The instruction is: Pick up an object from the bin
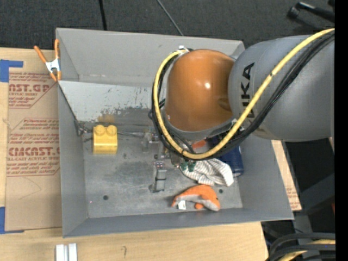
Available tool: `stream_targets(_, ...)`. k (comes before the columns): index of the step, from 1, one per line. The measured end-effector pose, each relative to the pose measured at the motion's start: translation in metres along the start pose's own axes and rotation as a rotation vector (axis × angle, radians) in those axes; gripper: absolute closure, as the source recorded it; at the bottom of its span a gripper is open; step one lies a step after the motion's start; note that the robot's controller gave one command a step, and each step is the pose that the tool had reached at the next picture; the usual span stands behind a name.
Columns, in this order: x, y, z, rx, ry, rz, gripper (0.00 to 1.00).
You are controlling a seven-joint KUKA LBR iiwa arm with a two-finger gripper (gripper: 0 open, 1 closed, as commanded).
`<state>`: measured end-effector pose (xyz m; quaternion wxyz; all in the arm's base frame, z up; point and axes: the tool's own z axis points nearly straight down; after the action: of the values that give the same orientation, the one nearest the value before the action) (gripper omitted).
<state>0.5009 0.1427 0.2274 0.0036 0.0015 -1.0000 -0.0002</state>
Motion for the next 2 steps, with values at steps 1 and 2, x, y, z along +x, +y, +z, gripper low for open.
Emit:
stream_targets(1,-0.002,-0.001,-0.004,-0.001,-0.008,0.002,0.0)
stream_targets(2,-0.019,-0.053,0.04,-0.001,-0.014,-0.05,0.0)
